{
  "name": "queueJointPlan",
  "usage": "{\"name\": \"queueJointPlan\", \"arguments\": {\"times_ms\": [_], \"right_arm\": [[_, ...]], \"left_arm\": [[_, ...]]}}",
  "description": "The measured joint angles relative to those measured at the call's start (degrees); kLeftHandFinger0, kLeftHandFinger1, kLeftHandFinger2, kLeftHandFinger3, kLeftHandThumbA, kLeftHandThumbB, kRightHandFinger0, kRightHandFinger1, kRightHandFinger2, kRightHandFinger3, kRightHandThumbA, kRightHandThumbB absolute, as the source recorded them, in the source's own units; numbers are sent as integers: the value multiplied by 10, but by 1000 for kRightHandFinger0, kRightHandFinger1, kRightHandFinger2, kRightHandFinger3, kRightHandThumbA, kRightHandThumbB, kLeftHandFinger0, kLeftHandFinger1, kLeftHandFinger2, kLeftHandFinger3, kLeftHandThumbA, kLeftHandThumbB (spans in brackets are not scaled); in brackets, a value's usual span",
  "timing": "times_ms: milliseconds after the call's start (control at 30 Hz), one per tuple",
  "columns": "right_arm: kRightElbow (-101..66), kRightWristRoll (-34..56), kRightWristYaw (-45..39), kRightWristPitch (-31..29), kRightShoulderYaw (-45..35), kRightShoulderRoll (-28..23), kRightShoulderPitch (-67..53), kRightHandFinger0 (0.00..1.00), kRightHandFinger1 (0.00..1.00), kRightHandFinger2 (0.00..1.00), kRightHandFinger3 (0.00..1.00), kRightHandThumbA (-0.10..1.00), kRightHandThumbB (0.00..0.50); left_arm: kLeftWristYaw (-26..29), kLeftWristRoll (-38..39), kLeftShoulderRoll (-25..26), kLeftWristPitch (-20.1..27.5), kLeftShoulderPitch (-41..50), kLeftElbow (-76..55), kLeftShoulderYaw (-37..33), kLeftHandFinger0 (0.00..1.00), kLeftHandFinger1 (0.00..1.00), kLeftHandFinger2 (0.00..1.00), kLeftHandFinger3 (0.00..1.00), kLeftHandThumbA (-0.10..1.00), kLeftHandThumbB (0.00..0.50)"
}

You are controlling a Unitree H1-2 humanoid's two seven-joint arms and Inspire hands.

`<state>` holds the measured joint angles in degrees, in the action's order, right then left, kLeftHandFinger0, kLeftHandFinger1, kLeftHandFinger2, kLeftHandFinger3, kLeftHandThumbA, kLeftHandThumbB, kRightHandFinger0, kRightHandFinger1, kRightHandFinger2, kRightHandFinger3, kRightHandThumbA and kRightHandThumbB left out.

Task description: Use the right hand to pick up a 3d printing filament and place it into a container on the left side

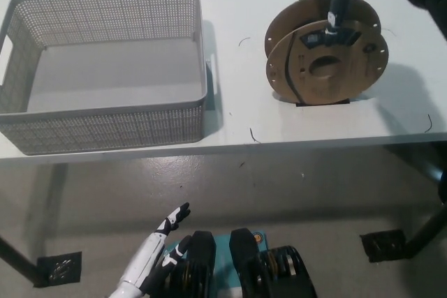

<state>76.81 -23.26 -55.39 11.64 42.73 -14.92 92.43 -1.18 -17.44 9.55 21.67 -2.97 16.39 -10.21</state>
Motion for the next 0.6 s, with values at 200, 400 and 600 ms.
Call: {"name": "queueJointPlan", "arguments": {"times_ms": [200,400,600], "right_arm": [[15,-18,41,-7,-4,11,-17,1000,1000,1000,1000,1000,383],[15,-43,105,-24,-4,17,-37,995,1000,1000,1000,1000,390],[14,-47,157,-40,-36,20,-49,0,173,501,606,-77,171]], "left_arm": [[-1,0,0,0,0,0,-2,1000,1000,1000,1000,1000,263],[-4,1,0,1,0,0,-2,1000,1000,1000,1000,1000,292],[-8,1,2,1,-5,0,-2,1000,1000,1000,1000,1000,268]]}}
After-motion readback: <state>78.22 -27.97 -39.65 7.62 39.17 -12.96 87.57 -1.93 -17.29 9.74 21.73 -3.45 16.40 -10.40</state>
